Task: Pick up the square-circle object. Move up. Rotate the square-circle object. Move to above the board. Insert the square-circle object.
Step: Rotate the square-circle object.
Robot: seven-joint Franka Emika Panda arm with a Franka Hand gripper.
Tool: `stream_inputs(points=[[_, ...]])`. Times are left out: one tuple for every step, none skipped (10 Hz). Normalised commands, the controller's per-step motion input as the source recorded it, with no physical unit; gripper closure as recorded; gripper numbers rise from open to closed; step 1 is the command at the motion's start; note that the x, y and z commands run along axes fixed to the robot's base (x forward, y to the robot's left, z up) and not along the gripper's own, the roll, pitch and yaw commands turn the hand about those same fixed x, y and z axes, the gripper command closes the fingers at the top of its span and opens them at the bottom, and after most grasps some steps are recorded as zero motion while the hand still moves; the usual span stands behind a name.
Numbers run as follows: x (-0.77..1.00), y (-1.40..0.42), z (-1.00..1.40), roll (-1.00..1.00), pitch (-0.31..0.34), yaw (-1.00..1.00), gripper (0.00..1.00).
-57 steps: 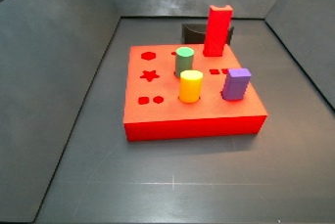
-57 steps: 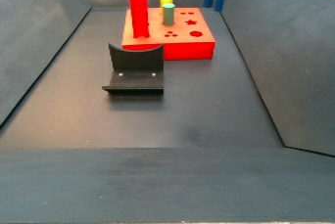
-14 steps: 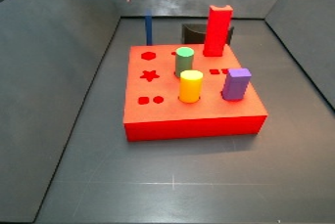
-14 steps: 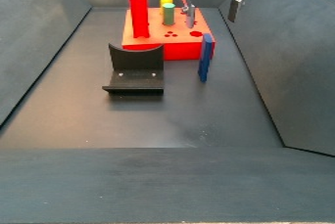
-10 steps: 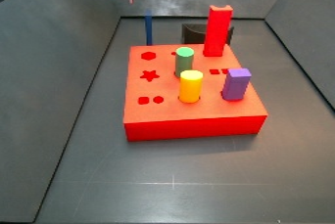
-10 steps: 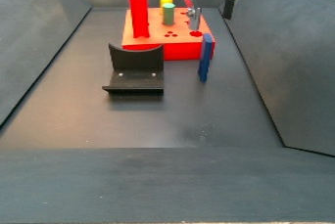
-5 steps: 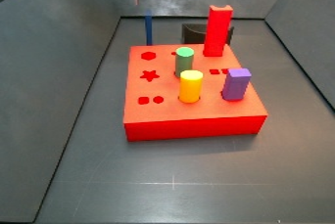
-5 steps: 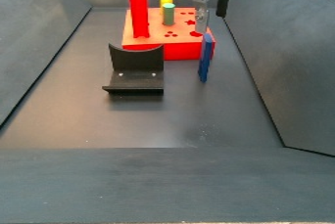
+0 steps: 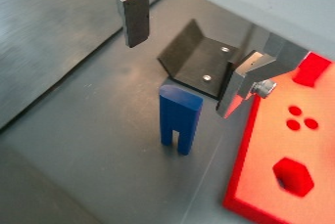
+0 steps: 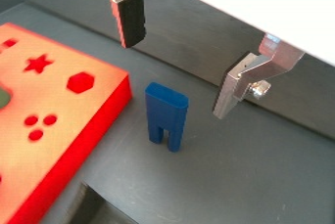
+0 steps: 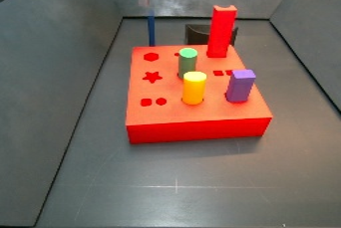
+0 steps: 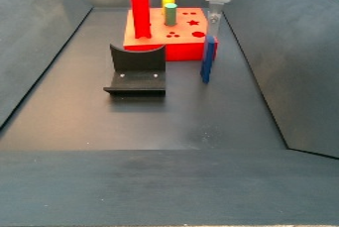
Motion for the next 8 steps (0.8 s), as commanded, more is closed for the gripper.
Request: stream_inputs(points=[[0.0,-0.01,0.01,0.0,0.008,1.0,0.0],[0.0,-0.01,0.01,0.0,0.008,1.0,0.0],[0.0,-0.01,0.01,0.0,0.008,1.0,0.0],[0.0,-0.01,0.01,0.0,0.009,1.0,0.0],[0.0,-0.01,0.01,0.0,0.009,1.0,0.0],[0.0,-0.01,0.01,0.0,0.009,1.0,0.0],[0.0,-0.01,0.01,0.0,0.01,1.0,0.0],[0.0,-0.01,0.01,0.0,0.011,1.0,0.0]])
